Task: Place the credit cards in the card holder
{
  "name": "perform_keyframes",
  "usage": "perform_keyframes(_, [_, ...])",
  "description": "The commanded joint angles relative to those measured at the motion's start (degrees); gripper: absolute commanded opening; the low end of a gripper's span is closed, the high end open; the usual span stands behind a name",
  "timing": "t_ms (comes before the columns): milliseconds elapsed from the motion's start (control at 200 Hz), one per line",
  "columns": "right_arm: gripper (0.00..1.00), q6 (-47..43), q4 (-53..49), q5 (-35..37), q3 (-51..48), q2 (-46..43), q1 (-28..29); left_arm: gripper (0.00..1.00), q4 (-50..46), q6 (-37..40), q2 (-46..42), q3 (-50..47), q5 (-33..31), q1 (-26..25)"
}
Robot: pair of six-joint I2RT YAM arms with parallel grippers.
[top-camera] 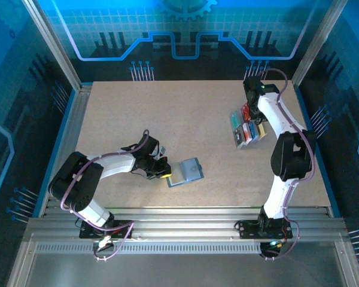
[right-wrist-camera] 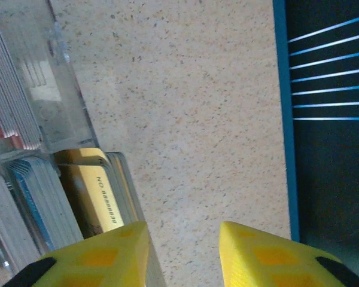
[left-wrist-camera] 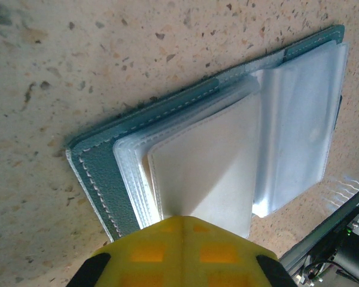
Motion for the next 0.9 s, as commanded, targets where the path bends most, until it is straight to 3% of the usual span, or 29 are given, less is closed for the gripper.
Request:
perform_keyframes(0, [0.37, 1.84, 1.55, -8.74, -1.31, -0.75, -2.97, 0.03, -1.06, 1.12, 0.12, -0.38, 1.44, 0.72])
perform_keyframes(70, [0.38, 2.73, 4.8, -13.17, -4.48, -3.68, -4.62, 0.03, -1.38, 1.32, 0.03, -0.39, 1.41, 0.9])
perform_keyframes(185, [0.43, 3.24, 7.65, -14.22, -7.8, -7.61, -5.77, 0.03, -1.25, 1.34, 0.18, -0.47, 1.42, 0.99])
perform_keyframes(300, [0.44, 3.29, 8.66, -23.9, -8.87, -8.12, -8.63, 0.03, -0.72, 1.13, 0.98, -0.2, 1.85, 1.07])
perform_keyframes(460, [0.43, 3.61, 10.3, -31.71, -10.26, -8.54, -10.67, 0.03, -0.84, 1.06, 0.65, -0.1, 1.82, 1.07])
perform_keyframes(895, [0.36, 3.9, 11.44, -38.15, -11.81, -9.18, -11.58, 0.03, -0.77, 1.17, 0.54, -0.38, 1.72, 1.08])
